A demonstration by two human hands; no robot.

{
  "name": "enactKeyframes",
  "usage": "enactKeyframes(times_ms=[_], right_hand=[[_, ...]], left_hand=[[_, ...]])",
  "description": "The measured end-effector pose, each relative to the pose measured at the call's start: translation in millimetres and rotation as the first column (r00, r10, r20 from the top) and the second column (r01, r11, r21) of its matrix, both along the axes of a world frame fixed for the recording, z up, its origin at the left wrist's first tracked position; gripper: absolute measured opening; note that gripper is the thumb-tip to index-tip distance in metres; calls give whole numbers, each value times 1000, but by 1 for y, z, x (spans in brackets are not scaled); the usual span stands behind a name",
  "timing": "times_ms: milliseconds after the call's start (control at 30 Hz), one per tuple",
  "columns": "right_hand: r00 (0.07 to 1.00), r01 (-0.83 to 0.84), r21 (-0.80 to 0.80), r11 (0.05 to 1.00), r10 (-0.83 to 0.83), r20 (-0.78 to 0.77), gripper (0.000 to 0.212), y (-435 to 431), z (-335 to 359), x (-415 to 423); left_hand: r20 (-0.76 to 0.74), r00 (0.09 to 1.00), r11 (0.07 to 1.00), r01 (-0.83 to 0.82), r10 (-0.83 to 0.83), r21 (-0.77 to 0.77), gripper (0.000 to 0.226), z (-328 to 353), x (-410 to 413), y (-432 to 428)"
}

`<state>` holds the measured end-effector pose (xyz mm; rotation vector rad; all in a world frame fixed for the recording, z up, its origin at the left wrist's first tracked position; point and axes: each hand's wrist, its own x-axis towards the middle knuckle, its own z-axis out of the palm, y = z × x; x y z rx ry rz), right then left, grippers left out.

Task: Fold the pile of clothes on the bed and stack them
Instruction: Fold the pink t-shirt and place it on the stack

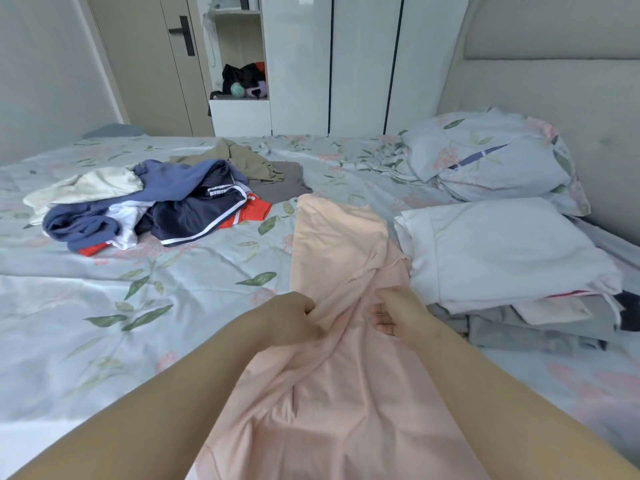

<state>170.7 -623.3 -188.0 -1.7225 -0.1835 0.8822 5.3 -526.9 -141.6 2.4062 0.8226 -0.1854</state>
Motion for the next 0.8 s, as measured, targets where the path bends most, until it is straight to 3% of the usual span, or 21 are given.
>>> enactKeyframes(times_ms=[133, 267, 367, 433, 467, 567, 667, 733, 800], right_hand=[[996, -53, 18, 998, 54, -71, 17, -22, 3, -8], [993, -8, 54, 999, 15, -117, 31, -43, 4, -4], [995, -6, 37, 999, 10, -96, 40, -51, 3, 4], [997, -36, -3, 999, 36, -63, 34, -52, 2, 4], [997, -72, -39, 997, 71, -24, 29, -53, 1, 3], [989, -82, -138, 987, 98, 111, 8, -57, -4, 1], [981, 10, -127, 992, 15, 193, 15, -60, -9, 4], [961, 30, -125, 992, 6, 276, 9, -63, -13, 4], [957, -33, -124, 992, 67, 281, 28, -67, -14, -3]], left_hand=[[66, 989, 991, 132, -131, -16, 14, 5, 18, -42], [91, 989, 956, 135, -115, -261, 17, -5, 30, -75], [52, 994, 804, 107, -94, -585, 46, -12, 31, -89], [63, 994, 680, 105, -87, -726, 44, -15, 27, -92], [97, 994, 671, 102, -45, -735, 36, -16, 26, -90], [241, 942, 796, -45, 236, -603, 18, -28, 23, -78], [367, 860, 927, -272, 354, -257, 19, -45, 15, -57], [341, 850, 911, -409, 402, -54, 23, -54, 10, -46], [290, 823, 851, -523, 489, 51, 36, -62, 5, -41]])
